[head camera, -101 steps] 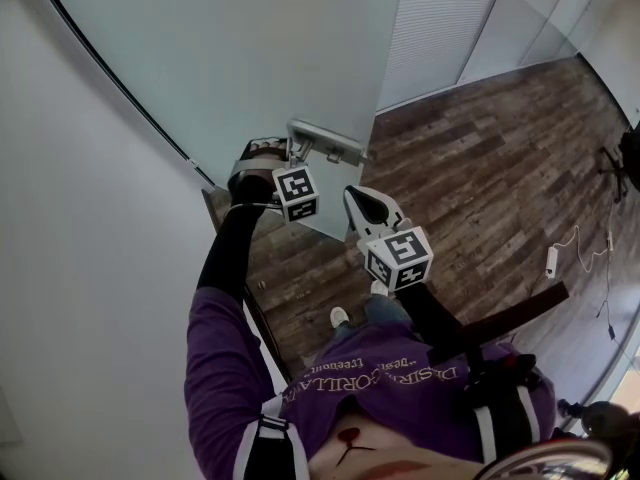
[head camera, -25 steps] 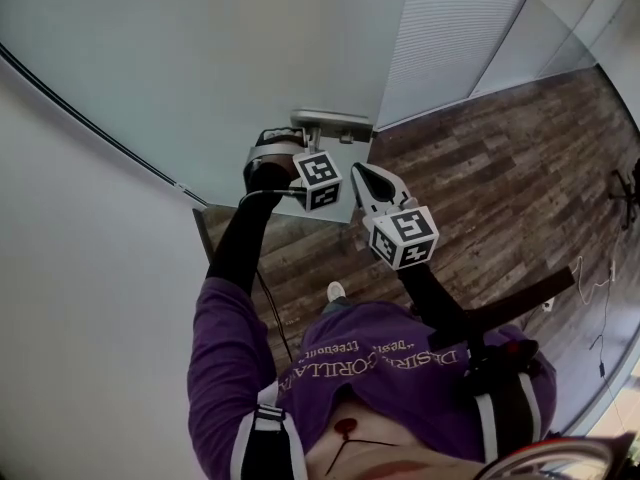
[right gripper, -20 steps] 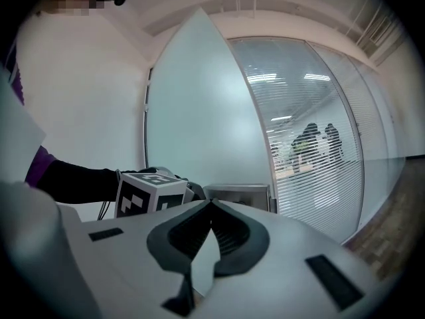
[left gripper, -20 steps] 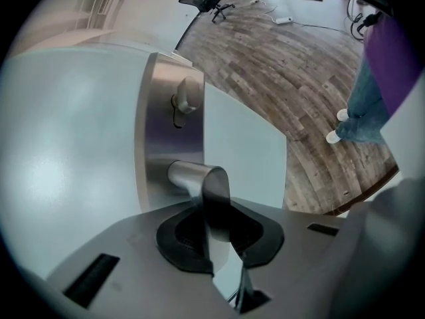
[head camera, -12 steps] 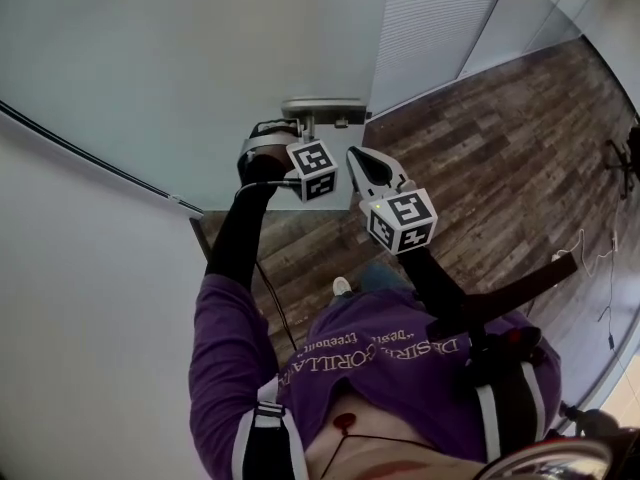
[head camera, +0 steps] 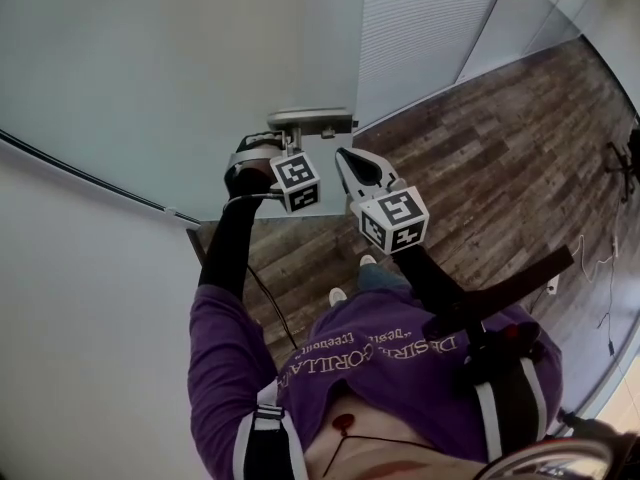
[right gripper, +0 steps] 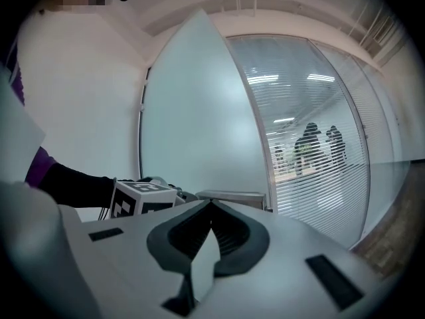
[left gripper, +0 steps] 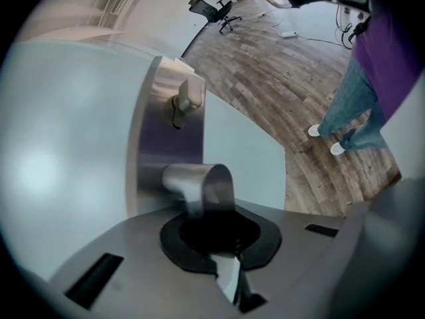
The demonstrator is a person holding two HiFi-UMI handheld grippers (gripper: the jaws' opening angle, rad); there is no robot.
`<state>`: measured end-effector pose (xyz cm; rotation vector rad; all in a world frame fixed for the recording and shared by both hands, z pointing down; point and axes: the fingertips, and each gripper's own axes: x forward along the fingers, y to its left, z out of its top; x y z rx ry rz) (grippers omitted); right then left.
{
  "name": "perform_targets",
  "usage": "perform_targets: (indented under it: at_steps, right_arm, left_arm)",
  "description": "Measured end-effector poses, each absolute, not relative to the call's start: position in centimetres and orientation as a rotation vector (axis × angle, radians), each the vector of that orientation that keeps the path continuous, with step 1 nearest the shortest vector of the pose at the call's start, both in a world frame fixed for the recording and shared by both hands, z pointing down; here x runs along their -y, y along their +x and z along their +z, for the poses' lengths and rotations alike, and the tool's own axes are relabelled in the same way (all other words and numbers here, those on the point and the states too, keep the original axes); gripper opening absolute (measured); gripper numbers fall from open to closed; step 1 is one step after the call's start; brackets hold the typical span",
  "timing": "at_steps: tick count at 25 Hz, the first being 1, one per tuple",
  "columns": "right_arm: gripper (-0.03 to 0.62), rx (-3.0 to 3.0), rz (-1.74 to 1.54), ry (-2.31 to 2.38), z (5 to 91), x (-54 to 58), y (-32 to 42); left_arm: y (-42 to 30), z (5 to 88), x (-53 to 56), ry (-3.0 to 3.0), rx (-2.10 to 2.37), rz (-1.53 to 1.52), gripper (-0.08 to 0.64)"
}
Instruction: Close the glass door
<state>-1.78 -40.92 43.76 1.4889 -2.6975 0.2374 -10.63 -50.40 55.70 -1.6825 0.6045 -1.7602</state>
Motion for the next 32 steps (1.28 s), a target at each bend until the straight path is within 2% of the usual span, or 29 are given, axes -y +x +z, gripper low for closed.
perform_targets:
  at_steps: [14, 32]
  right_arm:
    - [-0.011, 2.724, 0.25, 1.424, 44.2, 46.5, 1.9]
    - [-0.011, 2.735, 0.319, 1.302, 45.1, 52.7, 3.5]
  left_arm:
    - [-10.5, 56.9, 53.7, -1.696, -0.583, -1.807, 0.0]
    - [-10.4, 55.9, 63.1, -1.675, -0.677, -1.842, 0.0]
